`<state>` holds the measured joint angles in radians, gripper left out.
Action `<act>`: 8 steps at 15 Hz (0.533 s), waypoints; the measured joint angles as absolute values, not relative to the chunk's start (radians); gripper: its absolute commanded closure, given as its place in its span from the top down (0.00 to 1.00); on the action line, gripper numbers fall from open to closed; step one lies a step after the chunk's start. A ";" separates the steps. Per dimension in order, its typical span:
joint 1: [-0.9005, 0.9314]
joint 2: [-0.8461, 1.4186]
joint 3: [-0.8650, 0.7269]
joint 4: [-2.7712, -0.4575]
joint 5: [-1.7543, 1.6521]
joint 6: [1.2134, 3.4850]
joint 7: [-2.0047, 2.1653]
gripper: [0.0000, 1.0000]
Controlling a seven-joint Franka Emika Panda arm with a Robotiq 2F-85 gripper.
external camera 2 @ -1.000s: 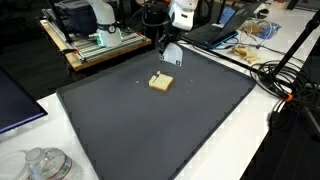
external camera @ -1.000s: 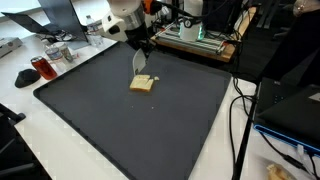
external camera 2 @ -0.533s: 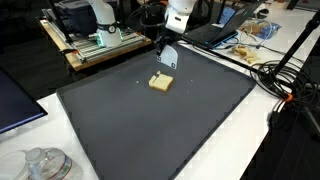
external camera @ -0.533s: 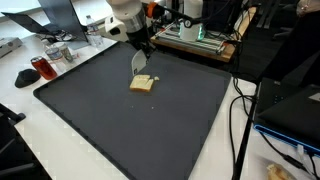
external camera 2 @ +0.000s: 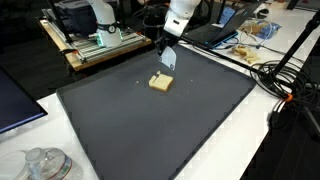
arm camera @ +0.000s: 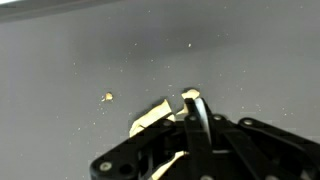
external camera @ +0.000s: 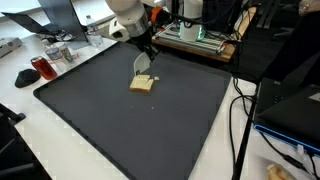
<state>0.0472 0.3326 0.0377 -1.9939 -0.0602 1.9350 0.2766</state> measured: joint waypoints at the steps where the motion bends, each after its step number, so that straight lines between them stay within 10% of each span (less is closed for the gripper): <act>1: 0.056 0.338 0.038 -1.992 -0.057 1.934 0.310 0.01; 8: 0.100 0.373 0.037 -1.986 -0.067 1.943 0.369 0.01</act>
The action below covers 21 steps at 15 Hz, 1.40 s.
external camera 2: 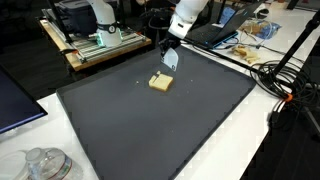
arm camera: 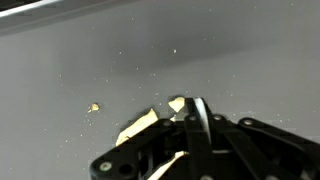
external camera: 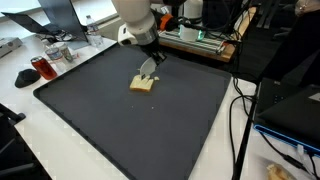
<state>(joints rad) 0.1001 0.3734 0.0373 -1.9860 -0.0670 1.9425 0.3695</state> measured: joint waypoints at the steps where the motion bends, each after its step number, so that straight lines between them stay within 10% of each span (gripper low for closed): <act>1: 0.100 0.380 0.035 -1.985 -0.069 1.949 0.352 0.01; 21: 0.079 0.532 -0.001 -1.901 -0.080 2.000 0.155 0.01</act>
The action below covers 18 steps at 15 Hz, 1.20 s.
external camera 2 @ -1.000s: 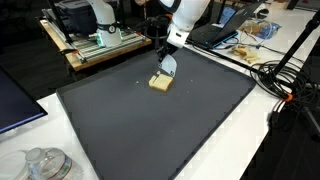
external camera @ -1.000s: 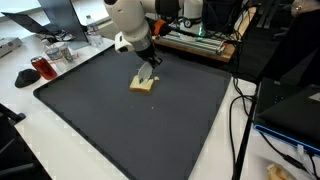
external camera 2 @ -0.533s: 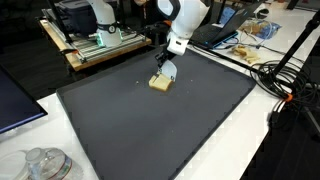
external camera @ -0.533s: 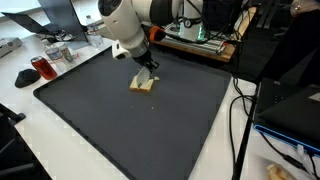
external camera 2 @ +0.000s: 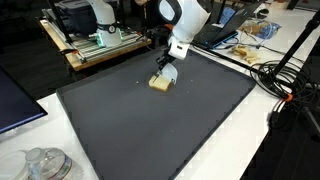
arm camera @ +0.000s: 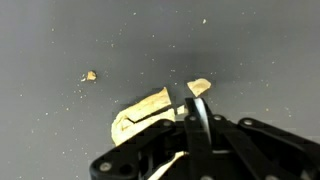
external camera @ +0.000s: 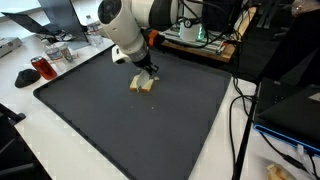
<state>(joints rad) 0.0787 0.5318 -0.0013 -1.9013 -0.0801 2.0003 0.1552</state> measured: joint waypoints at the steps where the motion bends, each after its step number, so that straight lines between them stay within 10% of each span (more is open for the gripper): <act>1: 0.079 0.537 -0.002 -1.898 -0.080 2.000 0.155 0.01; 18: 0.083 0.592 -0.007 -1.846 -0.080 1.969 0.156 0.01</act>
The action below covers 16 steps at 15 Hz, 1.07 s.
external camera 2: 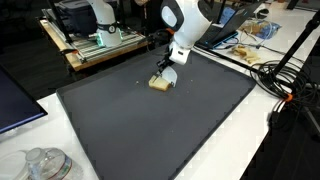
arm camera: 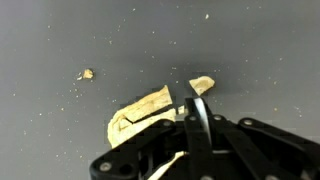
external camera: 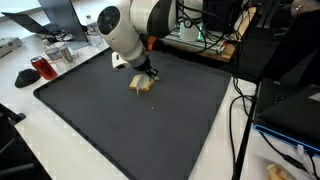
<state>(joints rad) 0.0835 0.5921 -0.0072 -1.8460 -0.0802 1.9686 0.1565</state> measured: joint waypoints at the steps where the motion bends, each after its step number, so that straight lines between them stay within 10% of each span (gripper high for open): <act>1: 0.085 0.599 -0.007 -1.835 -0.080 1.957 0.157 0.01; 16: 0.096 0.679 -0.007 -1.716 -0.096 1.816 0.156 0.01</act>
